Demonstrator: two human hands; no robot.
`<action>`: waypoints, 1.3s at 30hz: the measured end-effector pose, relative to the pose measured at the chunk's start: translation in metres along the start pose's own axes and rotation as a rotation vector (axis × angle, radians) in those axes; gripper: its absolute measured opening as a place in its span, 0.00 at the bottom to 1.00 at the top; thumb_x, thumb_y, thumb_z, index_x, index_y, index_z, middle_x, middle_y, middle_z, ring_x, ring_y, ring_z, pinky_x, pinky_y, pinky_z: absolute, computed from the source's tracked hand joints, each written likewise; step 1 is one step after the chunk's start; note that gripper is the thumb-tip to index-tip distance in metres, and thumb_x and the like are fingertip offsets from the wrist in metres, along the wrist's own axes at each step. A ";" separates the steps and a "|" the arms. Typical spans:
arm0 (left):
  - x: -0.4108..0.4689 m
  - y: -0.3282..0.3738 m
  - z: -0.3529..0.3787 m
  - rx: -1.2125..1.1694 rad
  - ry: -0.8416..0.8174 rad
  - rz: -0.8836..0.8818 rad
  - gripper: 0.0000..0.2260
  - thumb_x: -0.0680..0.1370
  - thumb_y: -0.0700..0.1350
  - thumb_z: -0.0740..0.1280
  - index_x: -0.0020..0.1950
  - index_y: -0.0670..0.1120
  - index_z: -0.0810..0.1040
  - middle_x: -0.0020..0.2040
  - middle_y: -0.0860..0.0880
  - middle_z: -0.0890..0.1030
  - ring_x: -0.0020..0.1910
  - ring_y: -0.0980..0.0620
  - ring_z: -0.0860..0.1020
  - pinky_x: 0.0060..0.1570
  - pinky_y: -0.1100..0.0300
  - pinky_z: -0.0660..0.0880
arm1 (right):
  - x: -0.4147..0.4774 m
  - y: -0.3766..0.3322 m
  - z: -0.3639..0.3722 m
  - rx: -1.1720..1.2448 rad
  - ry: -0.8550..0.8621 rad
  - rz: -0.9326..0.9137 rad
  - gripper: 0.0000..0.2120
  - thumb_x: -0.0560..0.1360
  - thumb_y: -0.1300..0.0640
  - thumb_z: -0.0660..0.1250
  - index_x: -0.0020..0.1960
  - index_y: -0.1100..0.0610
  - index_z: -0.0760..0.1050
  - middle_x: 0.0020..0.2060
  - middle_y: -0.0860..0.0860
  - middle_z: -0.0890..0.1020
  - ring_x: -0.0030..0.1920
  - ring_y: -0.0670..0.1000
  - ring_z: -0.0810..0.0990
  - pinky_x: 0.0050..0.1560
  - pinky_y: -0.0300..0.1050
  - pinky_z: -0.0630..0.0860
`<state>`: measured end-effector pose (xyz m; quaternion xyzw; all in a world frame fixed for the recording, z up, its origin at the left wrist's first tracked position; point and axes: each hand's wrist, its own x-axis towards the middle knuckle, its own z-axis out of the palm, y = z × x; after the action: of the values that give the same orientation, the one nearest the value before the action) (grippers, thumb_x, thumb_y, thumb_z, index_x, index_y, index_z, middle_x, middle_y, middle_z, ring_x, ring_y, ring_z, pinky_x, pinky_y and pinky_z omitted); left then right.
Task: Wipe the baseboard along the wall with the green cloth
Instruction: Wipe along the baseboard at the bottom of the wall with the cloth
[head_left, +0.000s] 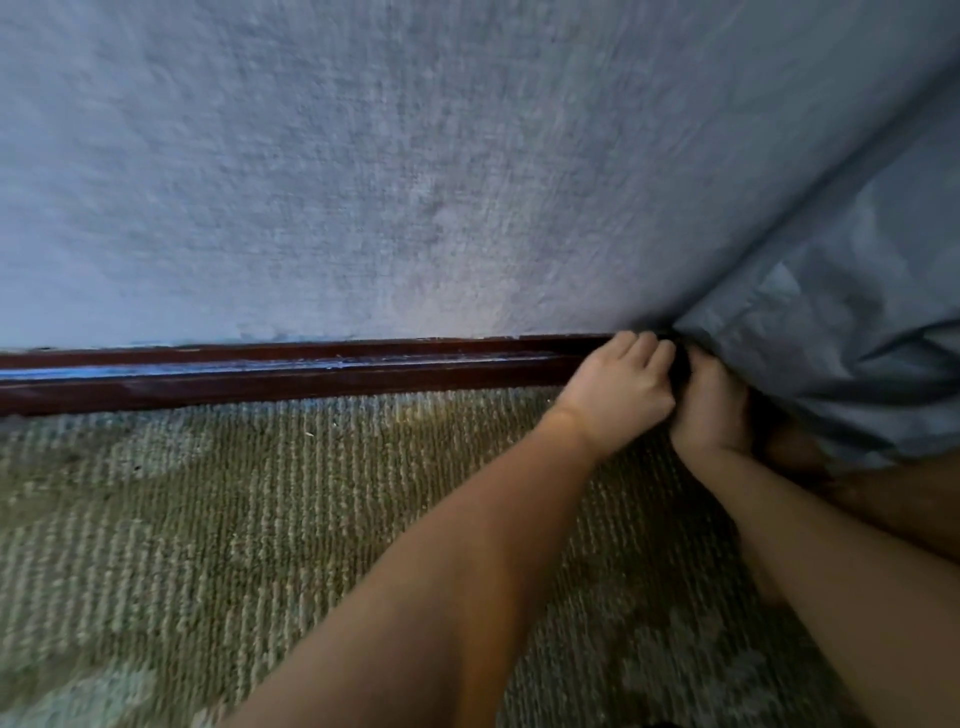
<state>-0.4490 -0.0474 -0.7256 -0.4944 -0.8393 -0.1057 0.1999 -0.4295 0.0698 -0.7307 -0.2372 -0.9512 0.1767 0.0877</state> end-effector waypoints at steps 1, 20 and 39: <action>-0.002 0.000 0.000 0.003 -0.011 -0.013 0.13 0.68 0.38 0.58 0.31 0.42 0.82 0.35 0.46 0.81 0.33 0.47 0.78 0.33 0.58 0.70 | -0.001 -0.002 0.003 0.042 -0.002 0.012 0.16 0.80 0.59 0.55 0.66 0.62 0.69 0.67 0.59 0.69 0.67 0.53 0.64 0.67 0.38 0.52; -0.045 -0.028 -0.017 0.089 0.024 -0.011 0.12 0.69 0.36 0.60 0.30 0.42 0.81 0.35 0.46 0.81 0.33 0.47 0.78 0.33 0.59 0.71 | -0.037 -0.044 0.011 -0.051 -0.033 -0.205 0.18 0.74 0.71 0.57 0.62 0.65 0.71 0.63 0.63 0.71 0.65 0.57 0.66 0.65 0.39 0.51; -0.068 -0.022 -0.036 0.041 0.162 -0.245 0.12 0.71 0.36 0.59 0.38 0.38 0.82 0.36 0.42 0.81 0.35 0.45 0.79 0.34 0.56 0.70 | -0.054 -0.055 -0.003 -0.021 -0.056 -0.287 0.20 0.72 0.73 0.59 0.63 0.65 0.72 0.59 0.68 0.73 0.62 0.64 0.70 0.64 0.48 0.59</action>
<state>-0.4309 -0.1249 -0.7227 -0.3741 -0.8764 -0.1516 0.2627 -0.4044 -0.0010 -0.7120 -0.0949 -0.9792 0.1591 0.0831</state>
